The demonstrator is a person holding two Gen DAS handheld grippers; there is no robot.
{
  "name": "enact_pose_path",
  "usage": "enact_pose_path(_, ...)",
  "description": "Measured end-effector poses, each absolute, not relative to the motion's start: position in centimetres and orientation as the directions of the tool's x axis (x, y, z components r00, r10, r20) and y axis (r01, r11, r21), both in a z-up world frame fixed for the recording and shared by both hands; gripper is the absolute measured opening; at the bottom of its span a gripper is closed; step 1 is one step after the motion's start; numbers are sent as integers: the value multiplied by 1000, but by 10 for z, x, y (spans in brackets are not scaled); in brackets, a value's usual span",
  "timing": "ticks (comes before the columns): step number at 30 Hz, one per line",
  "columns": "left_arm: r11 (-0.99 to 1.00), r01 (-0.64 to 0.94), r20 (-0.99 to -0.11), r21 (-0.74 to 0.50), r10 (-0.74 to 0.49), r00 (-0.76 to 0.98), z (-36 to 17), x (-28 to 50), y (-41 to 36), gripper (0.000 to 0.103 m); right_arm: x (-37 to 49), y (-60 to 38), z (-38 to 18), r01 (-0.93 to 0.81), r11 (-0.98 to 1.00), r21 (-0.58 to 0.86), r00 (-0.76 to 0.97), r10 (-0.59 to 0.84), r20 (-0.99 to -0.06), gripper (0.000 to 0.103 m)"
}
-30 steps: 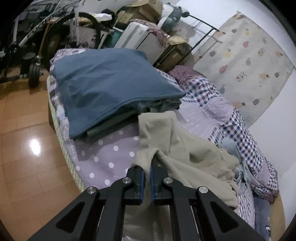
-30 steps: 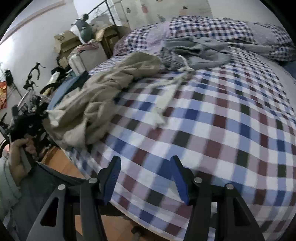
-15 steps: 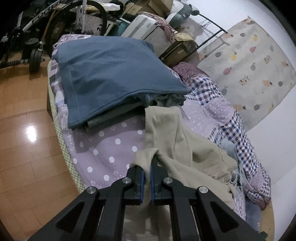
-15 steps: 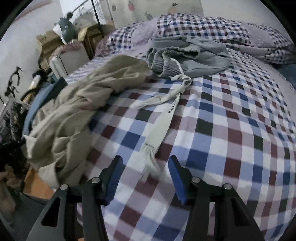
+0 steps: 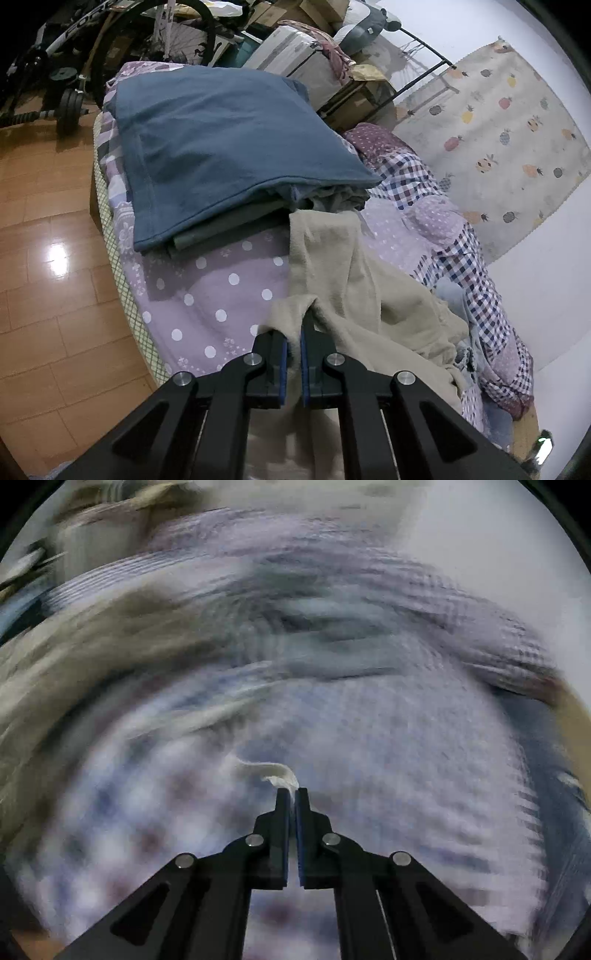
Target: Fold clothes
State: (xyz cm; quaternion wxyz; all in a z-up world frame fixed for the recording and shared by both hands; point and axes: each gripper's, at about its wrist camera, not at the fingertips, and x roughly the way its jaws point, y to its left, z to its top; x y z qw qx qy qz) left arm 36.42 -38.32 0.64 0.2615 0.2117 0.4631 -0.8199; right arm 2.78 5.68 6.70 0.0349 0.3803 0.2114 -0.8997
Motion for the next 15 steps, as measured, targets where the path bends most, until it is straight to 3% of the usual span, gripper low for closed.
enact_pose_path(2, -433, 623, -588, -651, -231, -775, 6, 363, -383, 4, 5, 111, 97, -16, -963, -268, -694, 204, -691, 6)
enact_pose_path(4, -432, 622, -588, -653, -228, -776, 6, 361, -381, 4, 2, 141, 114, -92, -982, -166, -687, 183, -703, 21)
enact_pose_path(5, -434, 622, -589, -652, -227, -776, 6, 360, -381, 4, 8, 143, 118, -66, -989, -136, -702, 142, -698, 44)
enact_pose_path(6, -435, 622, -590, -651, -225, -775, 6, 358, -380, 4, 14, 141, 119, -25, -993, -112, -714, 96, -693, 59)
enact_pose_path(7, -438, 622, -591, -649, -225, -775, 6, 357, -379, 4, 23, 132, 115, 39, -995, -90, -716, 35, -697, 63)
enact_pose_path(11, -450, 625, -594, -638, -229, -771, 7, 356, -379, 4, 60, 71, 76, 365, -926, 99, -569, -306, -763, 66)
enact_pose_path(15, -449, 627, -596, -637, -229, -770, 6, 358, -381, 4, 95, 4, 44, 579, -784, 225, -383, -505, -773, 65)
